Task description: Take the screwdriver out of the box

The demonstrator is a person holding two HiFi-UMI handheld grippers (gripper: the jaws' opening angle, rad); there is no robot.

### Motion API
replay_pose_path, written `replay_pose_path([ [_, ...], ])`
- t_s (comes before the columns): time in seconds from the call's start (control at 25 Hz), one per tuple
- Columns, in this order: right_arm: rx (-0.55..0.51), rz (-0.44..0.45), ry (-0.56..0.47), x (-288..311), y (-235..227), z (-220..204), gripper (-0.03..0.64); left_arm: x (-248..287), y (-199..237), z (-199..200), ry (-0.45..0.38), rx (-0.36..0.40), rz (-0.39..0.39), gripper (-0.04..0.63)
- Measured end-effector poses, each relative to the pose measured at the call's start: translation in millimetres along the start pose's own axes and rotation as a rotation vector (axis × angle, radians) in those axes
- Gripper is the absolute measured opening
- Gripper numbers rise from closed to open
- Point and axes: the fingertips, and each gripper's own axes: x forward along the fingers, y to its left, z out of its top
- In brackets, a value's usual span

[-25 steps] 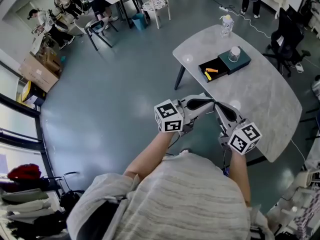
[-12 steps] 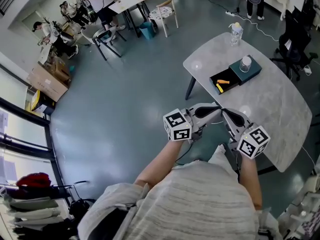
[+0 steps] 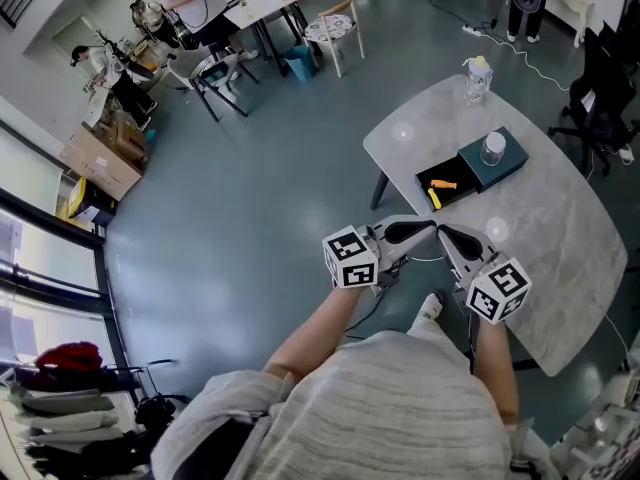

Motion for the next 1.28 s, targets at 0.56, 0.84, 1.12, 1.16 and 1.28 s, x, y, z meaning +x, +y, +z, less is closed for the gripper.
replay_pose_path([
  [0.56,-0.13,0.051,0.065,22,-128,25,0.011,97,93,17,0.016,0.027,0.071,0.017],
  [0.84,-0.179,0.112,0.14,26,-168,13,0.012,104,127,17,0.022,0.055,0.171,0.017],
  [1.12,-0.271,0.152,0.253,48,-177,-11,0.012,97,151,4,0.042,0.049,0.212,0.017],
  [1.16,-0.294,0.159,0.28,52,-179,-15,0.012,97,156,3,0.042,0.045,0.215,0.017],
  [1.28,-0.344,0.173,0.356,64,-183,-28,0.012,95,171,1,0.031,0.027,0.223,0.017],
])
